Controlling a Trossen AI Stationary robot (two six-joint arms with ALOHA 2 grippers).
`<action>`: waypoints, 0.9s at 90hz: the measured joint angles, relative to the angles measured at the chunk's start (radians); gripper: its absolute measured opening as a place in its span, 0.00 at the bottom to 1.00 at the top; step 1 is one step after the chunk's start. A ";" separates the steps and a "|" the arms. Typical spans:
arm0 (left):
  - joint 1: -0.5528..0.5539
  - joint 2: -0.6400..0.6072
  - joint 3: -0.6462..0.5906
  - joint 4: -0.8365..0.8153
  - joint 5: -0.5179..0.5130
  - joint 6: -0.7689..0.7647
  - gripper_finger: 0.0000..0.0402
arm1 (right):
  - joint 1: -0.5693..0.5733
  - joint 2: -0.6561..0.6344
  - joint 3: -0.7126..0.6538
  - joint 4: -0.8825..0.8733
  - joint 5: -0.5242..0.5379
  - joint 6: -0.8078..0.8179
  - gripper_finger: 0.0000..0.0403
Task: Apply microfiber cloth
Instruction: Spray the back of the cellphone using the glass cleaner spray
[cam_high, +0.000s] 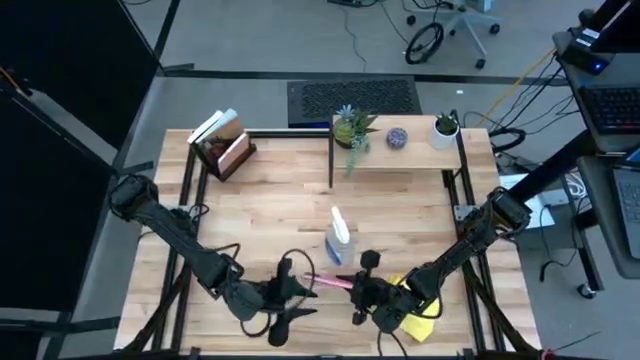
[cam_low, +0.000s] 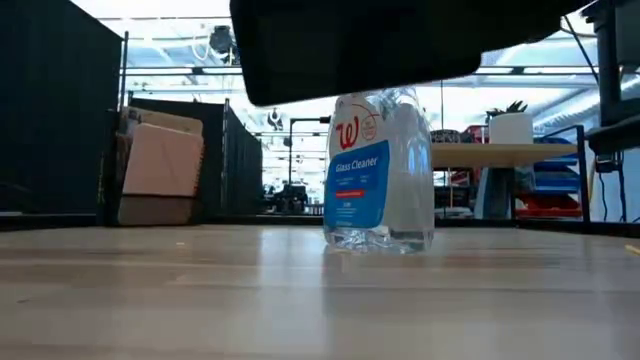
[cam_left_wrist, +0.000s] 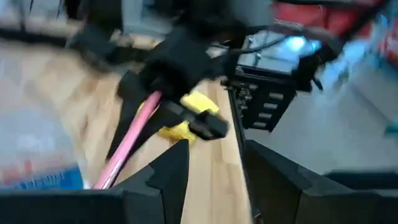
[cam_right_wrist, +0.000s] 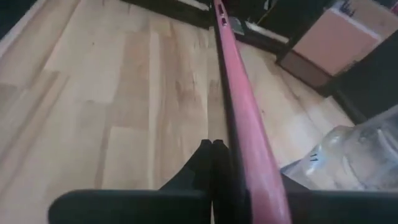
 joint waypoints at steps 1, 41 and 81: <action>0.000 0.001 0.007 -0.008 -0.003 0.014 0.36 | -0.001 0.000 0.000 0.001 -0.005 0.001 0.02; -0.016 0.004 0.101 -0.405 -0.132 0.108 0.36 | -0.035 0.000 0.000 0.022 -0.051 0.026 0.02; 0.006 -0.002 0.101 -0.457 -0.073 -0.384 0.36 | -0.045 0.001 0.035 0.034 0.160 -0.149 0.02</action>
